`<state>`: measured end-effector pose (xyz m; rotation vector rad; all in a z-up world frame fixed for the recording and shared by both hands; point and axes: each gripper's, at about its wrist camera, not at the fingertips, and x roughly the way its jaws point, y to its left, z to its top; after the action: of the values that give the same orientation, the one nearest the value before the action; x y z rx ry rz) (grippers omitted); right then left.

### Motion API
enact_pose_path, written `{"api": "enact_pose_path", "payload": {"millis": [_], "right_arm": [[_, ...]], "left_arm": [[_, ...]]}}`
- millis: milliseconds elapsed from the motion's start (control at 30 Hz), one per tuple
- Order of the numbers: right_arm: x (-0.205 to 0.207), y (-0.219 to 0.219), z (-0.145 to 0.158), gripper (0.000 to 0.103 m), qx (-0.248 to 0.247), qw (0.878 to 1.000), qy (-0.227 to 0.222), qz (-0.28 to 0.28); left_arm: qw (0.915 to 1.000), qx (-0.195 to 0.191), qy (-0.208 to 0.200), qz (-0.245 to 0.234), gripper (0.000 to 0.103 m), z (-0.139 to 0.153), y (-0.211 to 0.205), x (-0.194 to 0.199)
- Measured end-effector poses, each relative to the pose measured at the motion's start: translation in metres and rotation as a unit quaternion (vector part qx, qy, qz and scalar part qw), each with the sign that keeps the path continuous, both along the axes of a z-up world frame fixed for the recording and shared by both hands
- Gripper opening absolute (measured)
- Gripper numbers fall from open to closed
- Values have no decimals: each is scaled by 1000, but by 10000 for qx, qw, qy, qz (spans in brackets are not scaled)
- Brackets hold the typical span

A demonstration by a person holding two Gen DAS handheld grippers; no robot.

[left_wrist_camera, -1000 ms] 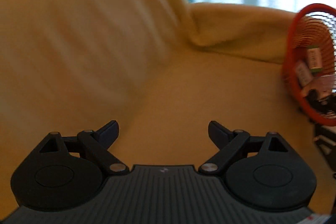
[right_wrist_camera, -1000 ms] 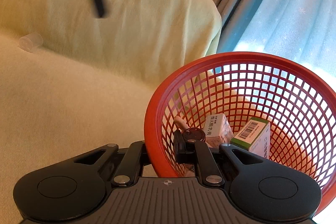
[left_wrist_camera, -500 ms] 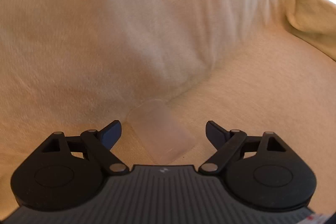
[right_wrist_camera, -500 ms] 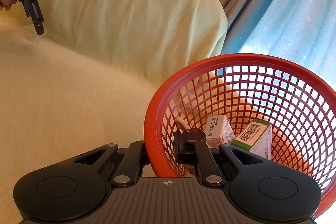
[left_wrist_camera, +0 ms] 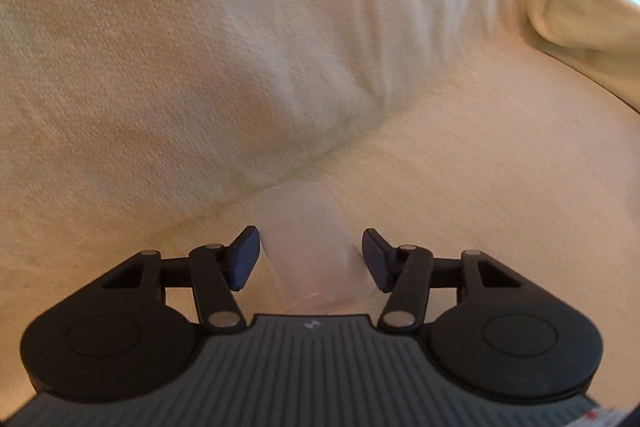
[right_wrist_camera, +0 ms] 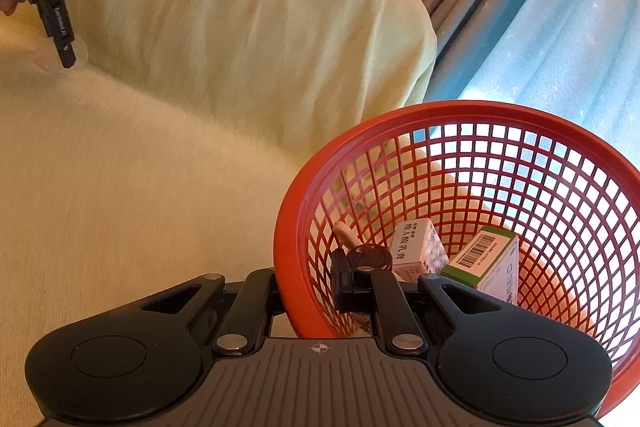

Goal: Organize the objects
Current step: 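Move the left gripper to the clear plastic cup and grasp it, then carry the plastic cup over the basket and release it with the left gripper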

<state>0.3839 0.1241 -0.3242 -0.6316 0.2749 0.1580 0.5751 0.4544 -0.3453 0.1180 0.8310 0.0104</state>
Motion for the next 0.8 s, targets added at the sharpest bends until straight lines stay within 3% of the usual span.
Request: {"api": "enact_pose_path", "payload": {"millis": [133,233,333,367,400,500,667,800], "right_arm": [[0,1,1,8,33,10000,5,-7],[1,1,2,8,50,10000,6,-6],[1,2,1,8,55,10000,4,-5],[1,2,2,8,58,10000,4,-5],[1,2,2,8,62,10000,3,-6],[1,2,2,8,87,10000,2,-7],[0,3,2,8,126,9999,5,-11],[0,2,2,8,131,9999,2,0]], "left_arm": [[9986,-106,145,-499,52,2,-10,-15],[9976,367,122,-573,55,-2,-22,-15],[9974,518,149,-489,59,-10,-25,-14],[9974,528,135,-476,57,-13,-26,-13],[9977,463,147,-481,47,-11,-27,-13],[9961,629,140,-600,46,-7,-34,-20],[9935,660,-21,-929,46,17,-50,-36],[9877,581,-257,-1431,46,53,-80,-51]]}}
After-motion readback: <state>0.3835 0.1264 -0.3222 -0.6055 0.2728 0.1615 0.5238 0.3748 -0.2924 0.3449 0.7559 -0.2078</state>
